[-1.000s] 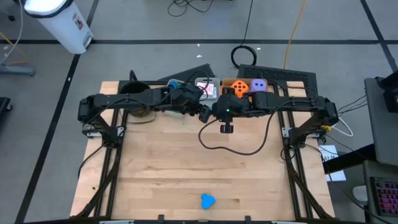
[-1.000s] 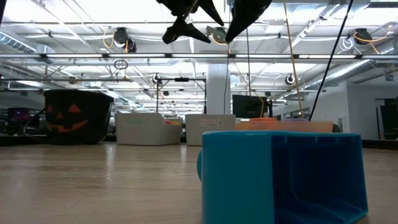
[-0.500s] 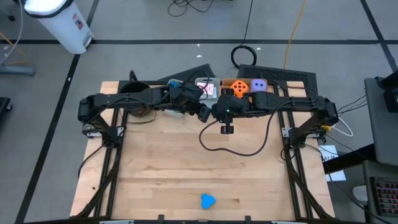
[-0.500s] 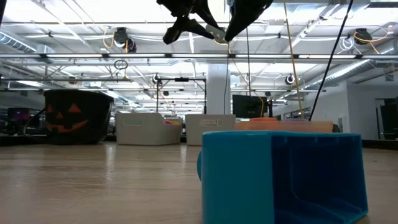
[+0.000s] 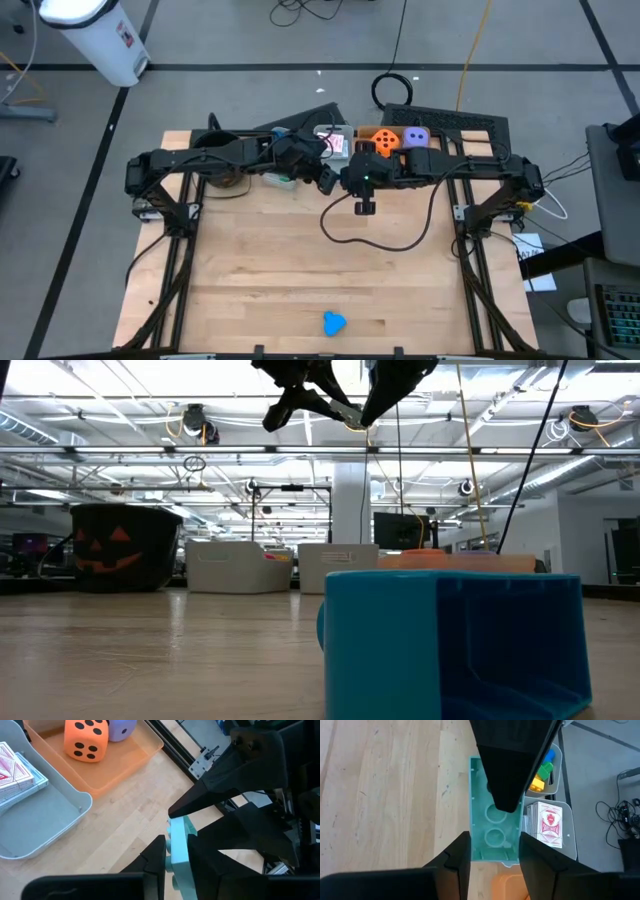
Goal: Pick & Place Toys
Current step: Put the light blue game piece into the left gray bin
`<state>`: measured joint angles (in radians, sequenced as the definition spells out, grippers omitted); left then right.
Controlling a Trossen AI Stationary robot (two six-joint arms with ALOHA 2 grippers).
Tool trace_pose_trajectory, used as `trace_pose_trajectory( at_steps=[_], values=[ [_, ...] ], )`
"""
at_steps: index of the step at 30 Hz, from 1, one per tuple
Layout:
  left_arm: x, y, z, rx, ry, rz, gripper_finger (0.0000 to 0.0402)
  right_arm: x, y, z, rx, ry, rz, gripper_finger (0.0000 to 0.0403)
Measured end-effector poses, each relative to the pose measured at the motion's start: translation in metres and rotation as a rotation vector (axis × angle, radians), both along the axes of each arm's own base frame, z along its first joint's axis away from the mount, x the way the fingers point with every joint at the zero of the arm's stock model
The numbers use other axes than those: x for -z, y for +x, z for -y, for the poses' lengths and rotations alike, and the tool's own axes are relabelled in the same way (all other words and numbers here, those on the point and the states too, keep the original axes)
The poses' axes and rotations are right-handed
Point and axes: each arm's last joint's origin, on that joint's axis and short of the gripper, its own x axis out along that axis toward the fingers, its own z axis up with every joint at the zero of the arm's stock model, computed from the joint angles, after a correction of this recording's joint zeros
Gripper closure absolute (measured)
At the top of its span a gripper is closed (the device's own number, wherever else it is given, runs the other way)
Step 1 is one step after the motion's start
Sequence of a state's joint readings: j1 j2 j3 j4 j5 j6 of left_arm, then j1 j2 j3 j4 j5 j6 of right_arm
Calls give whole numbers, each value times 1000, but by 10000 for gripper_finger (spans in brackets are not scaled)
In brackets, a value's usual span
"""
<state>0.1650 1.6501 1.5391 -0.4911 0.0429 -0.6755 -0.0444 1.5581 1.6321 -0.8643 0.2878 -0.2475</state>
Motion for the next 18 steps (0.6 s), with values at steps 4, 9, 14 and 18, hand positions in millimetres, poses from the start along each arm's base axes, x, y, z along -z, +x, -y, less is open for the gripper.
trace_pose_trajectory(
  at_steps=[4, 9, 14, 18],
  values=[
    [0, 0, 0, 3, 4, 0, 336, 0, 0, 0, -4, -2, 4, 270],
    [0, 0, 1, 23, 19, -6, 338, 0, 1, 0, -17, 3, 8, 244],
    [0, 0, 1, 27, 15, -6, 338, -1, 1, -1, -18, 5, 15, 229],
    [1, 0, 1, 37, 20, -10, 338, 0, 1, -1, -37, 30, 12, 226]
  ],
)
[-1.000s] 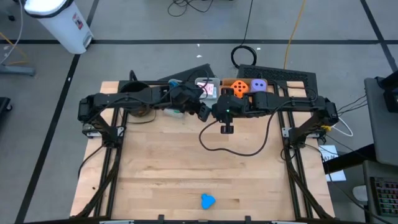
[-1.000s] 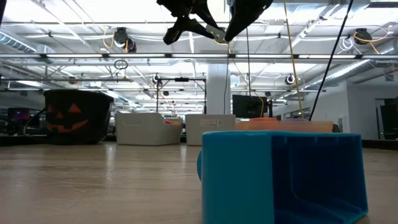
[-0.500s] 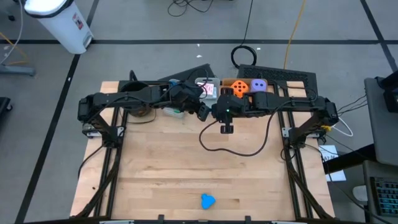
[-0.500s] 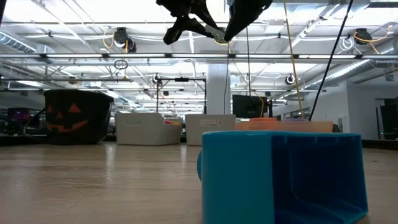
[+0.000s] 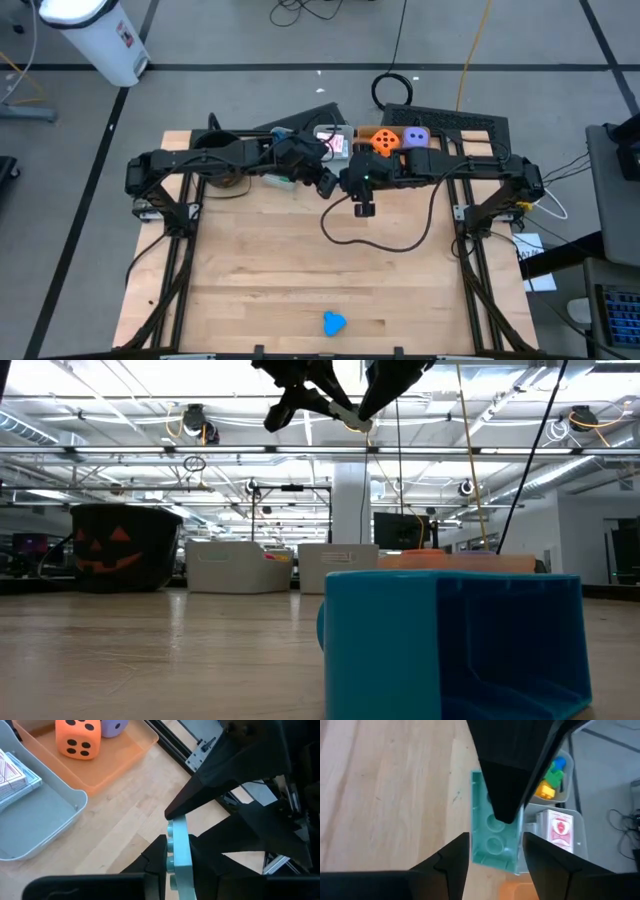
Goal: Pick & Place Toys
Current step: Put the light blue game piece into the left gray bin
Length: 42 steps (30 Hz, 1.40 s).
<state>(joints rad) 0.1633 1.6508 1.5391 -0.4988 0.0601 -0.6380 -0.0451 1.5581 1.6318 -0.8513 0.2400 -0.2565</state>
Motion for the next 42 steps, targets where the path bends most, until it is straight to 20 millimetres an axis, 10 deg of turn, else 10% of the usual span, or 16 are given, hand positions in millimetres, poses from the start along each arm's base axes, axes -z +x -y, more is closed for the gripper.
trace_pose_trajectory(
  at_steps=[18, 42],
  values=[
    [0, 1, 5, 146, 201, -14, 338, -51, -57, 26, 48, 289, 226, 235],
    [-47, -15, 46, 350, 695, 151, 354, -47, -62, 40, -126, 825, 430, 252]
  ],
)
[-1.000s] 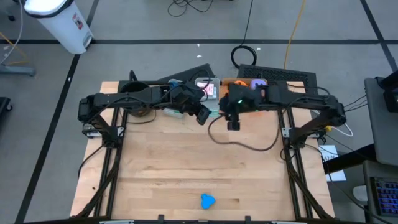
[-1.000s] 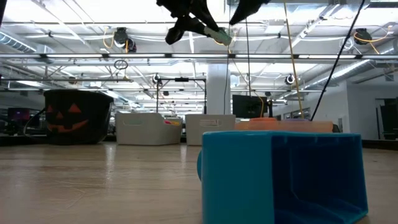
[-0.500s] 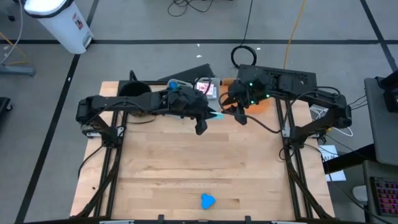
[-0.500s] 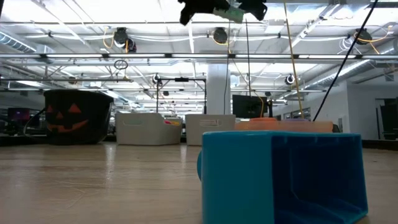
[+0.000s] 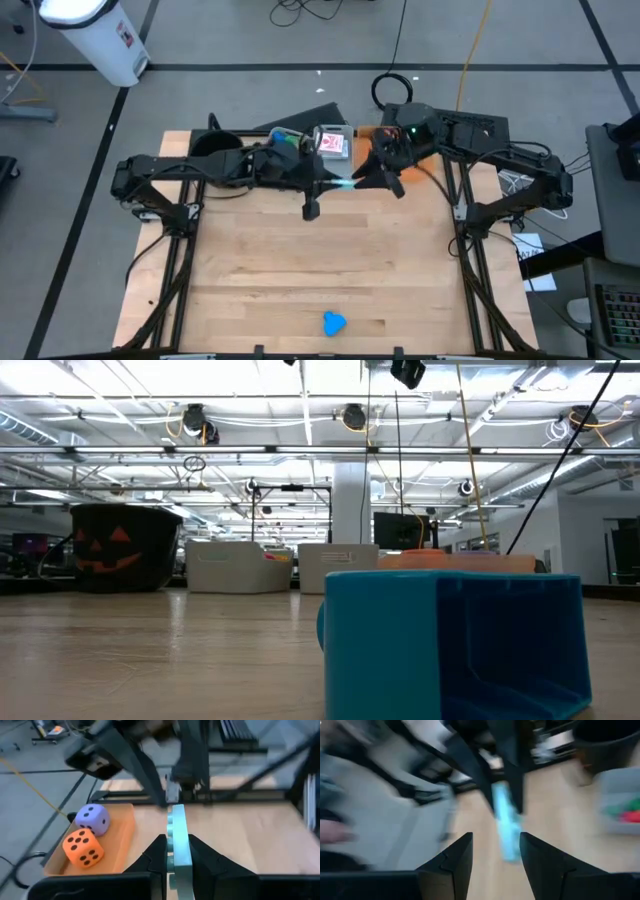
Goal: Pick & Place Toys
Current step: Put the light blue game piece into the left gray bin
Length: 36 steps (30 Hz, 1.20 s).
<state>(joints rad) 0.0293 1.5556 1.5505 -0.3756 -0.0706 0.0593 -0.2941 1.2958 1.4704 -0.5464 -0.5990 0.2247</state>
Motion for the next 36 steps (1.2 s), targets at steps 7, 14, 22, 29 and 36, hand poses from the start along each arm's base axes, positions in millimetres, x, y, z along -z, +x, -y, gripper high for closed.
trace_pose_trajectory(
  at_steps=[7, 14, 22, 29, 36],
  values=[
    [6, -2, 19, 68, 283, -89, 354, -3, -6, 13, -88, 229, -15, 253],
    [0, 0, 31, 128, 435, -41, 354, 6, 2, 17, -79, 267, -68, 254],
    [-2, 0, 38, 167, 496, -26, 354, 19, 17, 21, -95, 278, -97, 249],
    [-2, 0, 37, 165, 500, -28, 354, 11, 22, 22, -120, 341, -41, 229],
    [-2, 1, 37, 172, 534, -31, 354, 8, 23, 21, -141, 386, -35, 171]
  ],
)
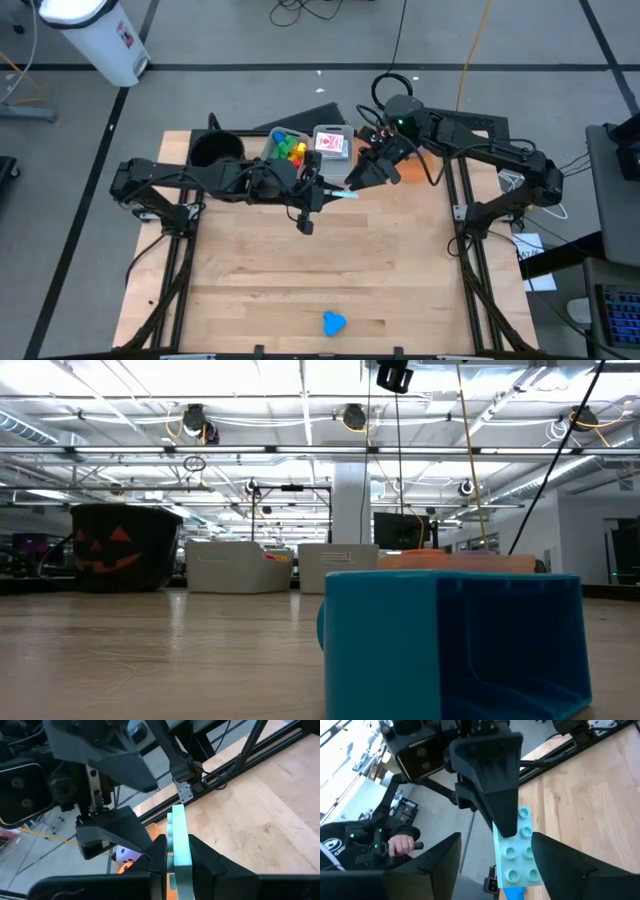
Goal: Pick & Place Toys
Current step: Put the light blue game piece into the left gray bin
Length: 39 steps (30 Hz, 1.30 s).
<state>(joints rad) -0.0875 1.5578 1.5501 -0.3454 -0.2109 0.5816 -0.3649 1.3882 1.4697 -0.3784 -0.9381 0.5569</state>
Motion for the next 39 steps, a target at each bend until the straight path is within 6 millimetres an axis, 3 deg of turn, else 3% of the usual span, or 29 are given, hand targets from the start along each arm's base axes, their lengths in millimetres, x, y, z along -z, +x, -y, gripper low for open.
trace_pose_trajectory(
  at_steps=[8, 24, 31, 39],
  values=[
    [-1, 0, 1, 19, 44, 4, 354, 4, -1, 0, -3, -41, -6, 138],
    [-6, 2, 2, 9, 146, 47, 354, 9, -3, -1, 6, -83, -41, 146],
    [-6, 2, 2, 15, 159, 45, 354, 9, -3, -1, 3, -81, -41, 168],
    [-6, 2, 2, 17, 167, 43, 354, 9, -3, -2, -35, -44, -43, 232]
  ],
)
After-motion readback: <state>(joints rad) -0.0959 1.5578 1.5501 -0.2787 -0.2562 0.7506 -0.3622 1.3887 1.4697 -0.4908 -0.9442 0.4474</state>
